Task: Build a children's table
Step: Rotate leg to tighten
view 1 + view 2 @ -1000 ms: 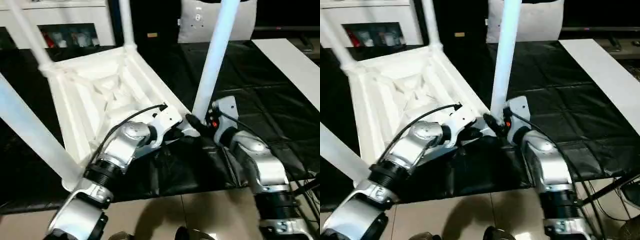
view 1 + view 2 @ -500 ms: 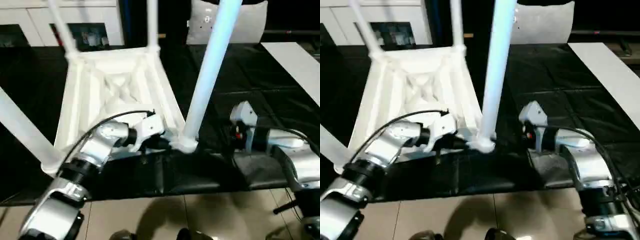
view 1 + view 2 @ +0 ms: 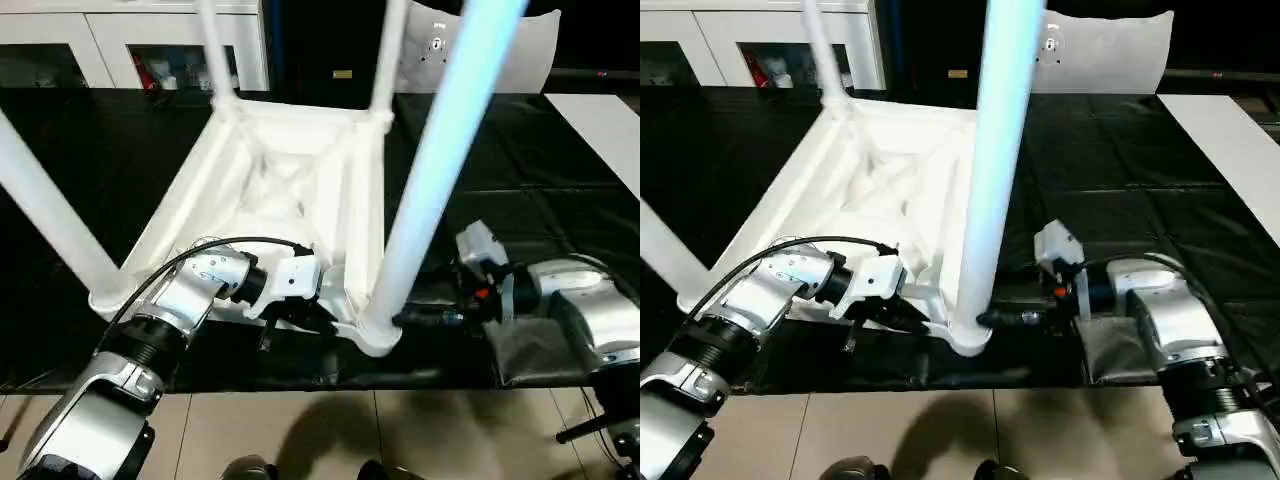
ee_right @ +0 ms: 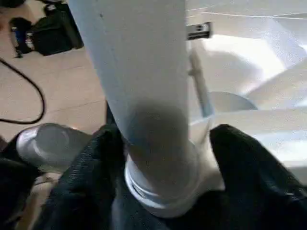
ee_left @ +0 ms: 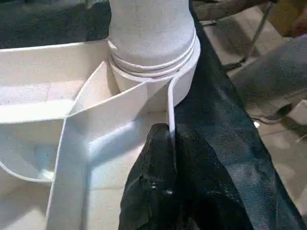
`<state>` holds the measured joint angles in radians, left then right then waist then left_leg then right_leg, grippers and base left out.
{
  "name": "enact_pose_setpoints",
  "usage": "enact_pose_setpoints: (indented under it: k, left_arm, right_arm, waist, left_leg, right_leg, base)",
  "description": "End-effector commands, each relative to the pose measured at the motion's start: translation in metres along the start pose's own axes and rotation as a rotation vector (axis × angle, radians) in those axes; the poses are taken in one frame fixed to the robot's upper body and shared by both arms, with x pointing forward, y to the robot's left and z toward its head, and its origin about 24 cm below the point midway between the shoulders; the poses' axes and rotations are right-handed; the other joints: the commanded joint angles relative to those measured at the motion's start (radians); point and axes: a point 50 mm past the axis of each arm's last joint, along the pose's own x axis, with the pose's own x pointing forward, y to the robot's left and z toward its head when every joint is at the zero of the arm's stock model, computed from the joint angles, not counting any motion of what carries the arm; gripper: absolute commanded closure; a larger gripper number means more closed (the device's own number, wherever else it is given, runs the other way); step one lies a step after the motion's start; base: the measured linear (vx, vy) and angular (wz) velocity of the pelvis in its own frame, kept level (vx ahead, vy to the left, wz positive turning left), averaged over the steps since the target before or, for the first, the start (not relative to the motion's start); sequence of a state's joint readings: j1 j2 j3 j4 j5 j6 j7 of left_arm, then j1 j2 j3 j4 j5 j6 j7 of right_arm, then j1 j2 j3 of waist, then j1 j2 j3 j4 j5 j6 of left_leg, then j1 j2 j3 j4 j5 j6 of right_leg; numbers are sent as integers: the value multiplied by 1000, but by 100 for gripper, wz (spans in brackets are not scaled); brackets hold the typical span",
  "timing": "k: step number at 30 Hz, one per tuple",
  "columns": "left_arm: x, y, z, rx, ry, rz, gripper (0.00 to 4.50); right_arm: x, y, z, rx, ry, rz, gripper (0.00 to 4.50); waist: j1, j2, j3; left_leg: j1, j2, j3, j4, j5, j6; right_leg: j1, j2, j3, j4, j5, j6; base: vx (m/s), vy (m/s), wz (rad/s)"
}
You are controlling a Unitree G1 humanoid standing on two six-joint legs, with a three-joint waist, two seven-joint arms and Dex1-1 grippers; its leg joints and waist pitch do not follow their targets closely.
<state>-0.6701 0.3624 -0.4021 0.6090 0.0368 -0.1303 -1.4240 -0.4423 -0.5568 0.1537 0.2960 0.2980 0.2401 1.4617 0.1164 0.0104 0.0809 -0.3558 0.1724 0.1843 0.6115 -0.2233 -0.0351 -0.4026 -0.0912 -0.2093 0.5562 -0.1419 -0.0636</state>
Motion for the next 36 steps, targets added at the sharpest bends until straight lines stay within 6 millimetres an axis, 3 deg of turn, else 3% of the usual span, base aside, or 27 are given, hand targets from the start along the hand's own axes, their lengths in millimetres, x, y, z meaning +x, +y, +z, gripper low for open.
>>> enact_pose_setpoints:
  k: [1, 10, 17, 20, 21, 22, 23, 24, 25, 26, 29, 32, 33, 36]
  left_arm:
    - [4, 3, 15, 85, -9, -52, 450]
    - [4, 4, 15, 92, -7, -67, 450]
    - [4, 11, 13, -4, -34, 47, 450]
    - [5, 14, 14, -31, -50, 86, 450]
    - [8, 17, 16, -69, -64, 141, 450]
    - [8, 17, 16, -69, -64, 141, 450]
    - [15, 22, 21, -129, -80, 227, 450]
    - [22, 25, 25, -171, -96, 281, 450]
    - [22, 25, 25, -171, -96, 281, 450]
    - [25, 27, 27, -187, -103, 301, 450]
    - [37, 32, 34, -230, -114, 375, 450]
    - [52, 42, 45, -279, -132, 496, 450]
    - [56, 45, 48, -285, -132, 530, 450]
    - [61, 48, 53, -296, -131, 582, 450]
  right_arm:
    - [4, 1, 2, -2, -7, 33, 168]
    - [11, 1, 1, 12, -15, 81, 249]
    - [16, 7, -2, 51, -52, 56, 256]
    - [18, 6, -1, 61, -66, 12, 257]
    - [24, 0, -1, 68, -67, -99, 257]
    - [24, 0, -1, 68, -67, -99, 257]
    - [35, -11, -1, 117, -87, -309, 257]
    - [42, -17, 2, 138, -104, -422, 257]
    - [42, -17, 2, 138, -104, -422, 258]
    - [45, -19, 3, 150, -113, -460, 259]
    - [56, -24, 6, 183, -117, -600, 259]
    - [70, -32, 8, 262, -136, -796, 259]
    - [72, -34, 8, 290, -144, -840, 259]
    - [76, -35, 9, 323, -158, -904, 259]
  waist:
    - [-5, -9, -81]
    - [-7, -8, -79]
    - [-4, -7, -78]
    - [-10, -9, -72]
    - [-12, -9, -69]
    - [-16, -10, -66]
    - [-20, -7, -66]
    - [-31, -8, -63]
    - [-49, -12, -63]
    - [-61, -7, -66]
    - [-85, -11, -68]
    - [-93, -10, -74]
    - [-94, -8, -72]
    - [-92, -6, -82]
  left_leg:
    - [5, 87, -36, -68, -71, 103]
    - [6, 86, -36, -70, -78, 94]
    - [7, 89, -37, -70, -70, 94]
    - [8, 83, -36, -73, -105, 77]
    - [10, 76, -34, -73, -124, 70]
    - [10, 77, -34, -74, -130, 63]
    - [14, 74, -36, -74, -147, 51]
    - [17, 74, -40, -76, -150, 30]
    - [3, 71, -46, -75, -149, 14]
    - [11, 65, -43, -70, -160, 13]
    - [-1, 61, -44, -69, -150, 38]
    - [0, 54, -40, -68, -114, 52]
    - [5, 56, -39, -69, -106, 58]
    - [-4, 74, -49, -71, -43, 87]
  right_leg:
    - [71, -103, 94, -64, -310, -57]
    - [71, -102, 92, -69, -325, -50]
    - [70, -103, 94, -67, -312, -53]
    - [70, -103, 90, -80, -377, -35]
    - [71, -102, 86, -88, -423, -16]
    - [70, -100, 86, -91, -442, -7]
    - [70, -100, 80, -99, -477, 10]
    - [64, -98, 78, -103, -490, 14]
    - [77, -98, 67, -104, -505, 35]
    - [74, -99, 65, -116, -524, 53]
    - [77, -94, 65, -111, -492, 55]
    - [76, -91, 67, -111, -461, 51]
    - [69, -89, 68, -113, -450, 40]
    - [76, -94, 79, -83, -309, -1]
  base:
    - [0, 0, 0]
    - [0, 0, 0]
    - [0, 0, 0]
    - [0, 0, 0]
    - [0, 0, 0]
    - [0, 0, 0]
    - [0, 0, 0]
    - [0, 0, 0]
    - [0, 0, 0]
    - [0, 0, 0]
    - [0, 0, 0]
    - [0, 0, 0]
    - [0, 0, 0]
    - [0, 0, 0]
